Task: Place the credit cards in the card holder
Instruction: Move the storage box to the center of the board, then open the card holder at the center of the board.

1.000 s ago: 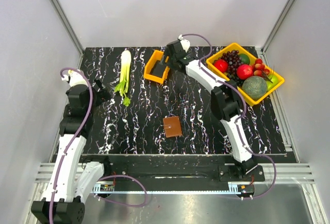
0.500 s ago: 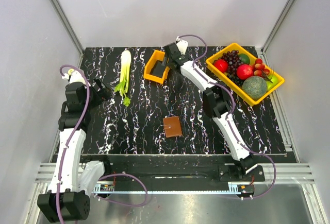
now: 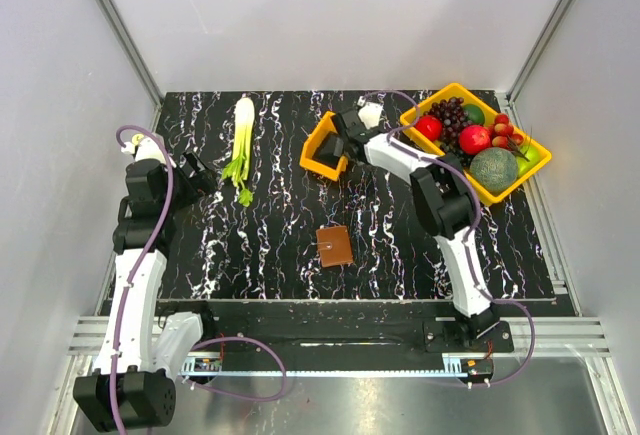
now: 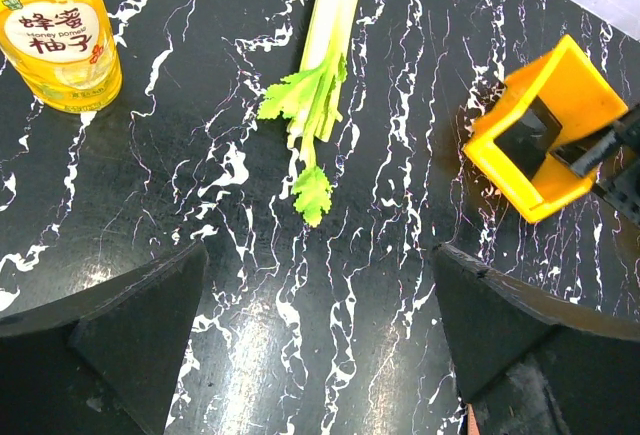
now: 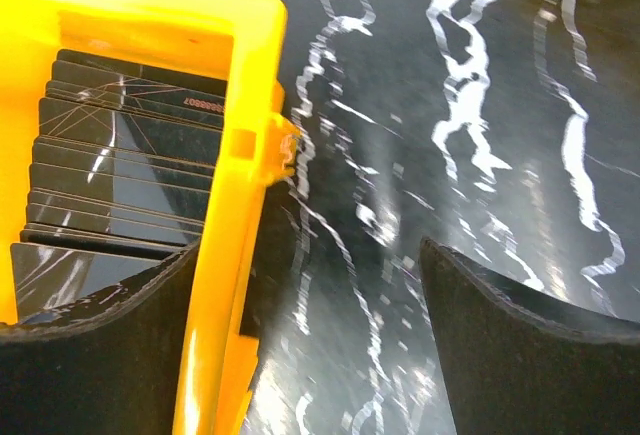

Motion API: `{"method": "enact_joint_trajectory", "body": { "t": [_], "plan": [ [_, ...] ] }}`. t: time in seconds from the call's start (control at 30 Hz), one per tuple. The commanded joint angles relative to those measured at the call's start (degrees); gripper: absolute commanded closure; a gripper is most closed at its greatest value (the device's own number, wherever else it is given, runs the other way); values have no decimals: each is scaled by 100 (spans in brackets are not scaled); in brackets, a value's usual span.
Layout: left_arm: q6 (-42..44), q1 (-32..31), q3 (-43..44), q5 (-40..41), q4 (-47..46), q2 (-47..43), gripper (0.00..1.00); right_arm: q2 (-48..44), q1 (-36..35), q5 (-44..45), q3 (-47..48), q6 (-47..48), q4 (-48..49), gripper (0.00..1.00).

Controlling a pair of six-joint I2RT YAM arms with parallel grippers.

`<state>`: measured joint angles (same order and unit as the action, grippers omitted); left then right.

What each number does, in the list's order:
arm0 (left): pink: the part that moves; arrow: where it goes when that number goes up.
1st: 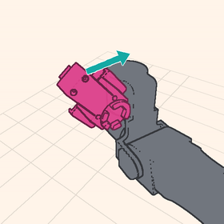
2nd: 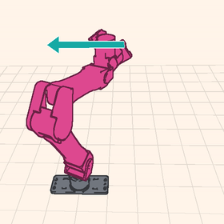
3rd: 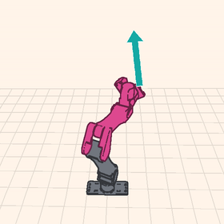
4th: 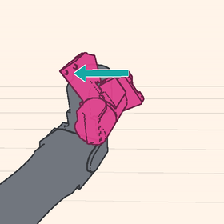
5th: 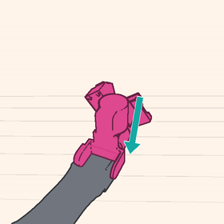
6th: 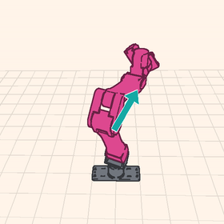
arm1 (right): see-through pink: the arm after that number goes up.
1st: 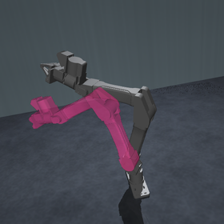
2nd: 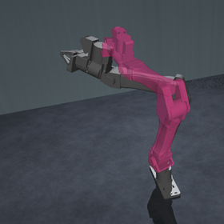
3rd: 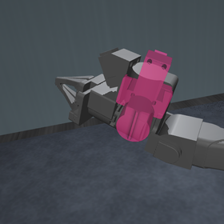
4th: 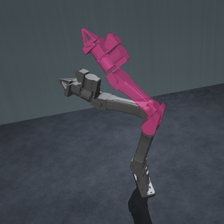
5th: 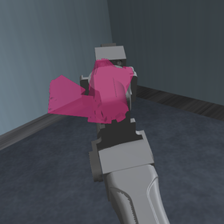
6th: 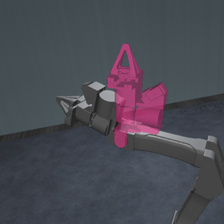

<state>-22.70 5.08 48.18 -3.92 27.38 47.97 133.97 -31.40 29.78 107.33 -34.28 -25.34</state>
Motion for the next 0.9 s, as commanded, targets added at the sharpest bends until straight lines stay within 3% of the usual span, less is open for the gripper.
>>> {"method": "enact_joint_trajectory", "body": {
  "t": [0.0,0.27,0.47,0.63,0.73,0.8,0.87],
  "plan": [
    [29,37,-2,-144,-180,-6,1,-1275,2,537,-1027,-236,504,13],
    [196,37,42,-477,-101,55,1,-2664,2,380,-3067,-711,812,13],
    [248,46,68,-715,-92,134,1,-3438,2,318,-3912,-870,838,13],
    [266,-7,68,-654,-31,169,1,-4211,2,-304,-4185,-203,1214,8],
    [231,-654,200,-41,162,161,2,-4808,2,-981,-4177,798,1848,8],
    [39,-1471,192,670,259,169,3,-5047,2,-1586,-3975,1282,1666,10],
    [-242,-2175,25,1085,268,222,3,-5310,2,-1922,-4009,1197,1253,15]
  ]
}}
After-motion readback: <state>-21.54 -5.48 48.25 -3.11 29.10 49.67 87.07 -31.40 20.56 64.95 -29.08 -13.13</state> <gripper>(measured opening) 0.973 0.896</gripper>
